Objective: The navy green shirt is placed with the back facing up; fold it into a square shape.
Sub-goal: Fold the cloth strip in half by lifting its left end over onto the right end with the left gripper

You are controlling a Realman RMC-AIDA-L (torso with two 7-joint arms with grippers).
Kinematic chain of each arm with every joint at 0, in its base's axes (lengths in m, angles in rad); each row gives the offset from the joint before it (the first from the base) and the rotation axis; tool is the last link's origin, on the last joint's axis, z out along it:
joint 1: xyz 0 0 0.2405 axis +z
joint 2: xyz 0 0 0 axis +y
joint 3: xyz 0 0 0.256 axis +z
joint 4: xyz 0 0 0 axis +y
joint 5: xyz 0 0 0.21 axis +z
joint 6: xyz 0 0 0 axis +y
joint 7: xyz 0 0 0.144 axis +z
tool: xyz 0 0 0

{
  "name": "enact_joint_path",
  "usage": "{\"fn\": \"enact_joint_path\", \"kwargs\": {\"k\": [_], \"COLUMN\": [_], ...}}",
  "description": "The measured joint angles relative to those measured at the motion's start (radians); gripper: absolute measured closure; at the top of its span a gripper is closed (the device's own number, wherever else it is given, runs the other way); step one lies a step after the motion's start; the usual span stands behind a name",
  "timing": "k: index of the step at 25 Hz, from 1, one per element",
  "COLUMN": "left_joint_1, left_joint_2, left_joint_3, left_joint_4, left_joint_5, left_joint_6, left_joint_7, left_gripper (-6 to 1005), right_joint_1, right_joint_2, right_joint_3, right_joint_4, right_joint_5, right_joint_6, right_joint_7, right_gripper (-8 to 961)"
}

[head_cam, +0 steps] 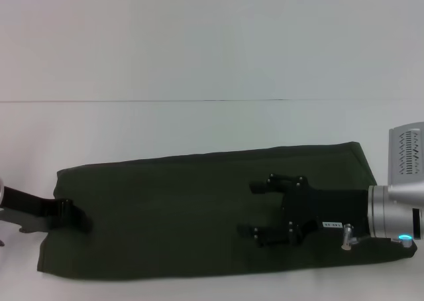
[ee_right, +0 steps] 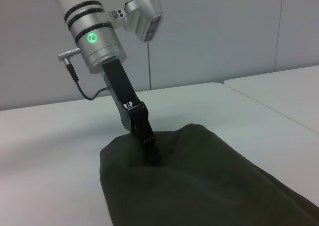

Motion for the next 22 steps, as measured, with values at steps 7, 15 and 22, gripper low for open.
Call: {"fn": "enact_joint_path", "kwargs": {"k": [7,15,22], "left_joint_1": [0.0,-0.002,0.008], "left_joint_2": [-0.002,0.009,0.056], "left_joint_3": [0.007,0.014,0.033], "left_joint_4": [0.001,0.002,-0.002], "left_joint_5": [0.002,0.001,0.008], "left_joint_6": [0.0,0.01,0.038], "left_joint_7": [0.003,0.013,0.002], "left_gripper": [861,909,909], "right_joint_1": [0.004,0.004,0.0], "right_joint_2": [0.0,0.0,-0.001], "right_joint_3": [0.0,0.0,0.003], "right_joint_4": [-0.001,-0.001,-0.001], "right_joint_5": [0.0,0.0,0.0], "right_joint_6": [0.0,-0.005,-0.016], "right_joint_7": [0.0,0.0,0.0], "right_gripper": [26,25,25]}}
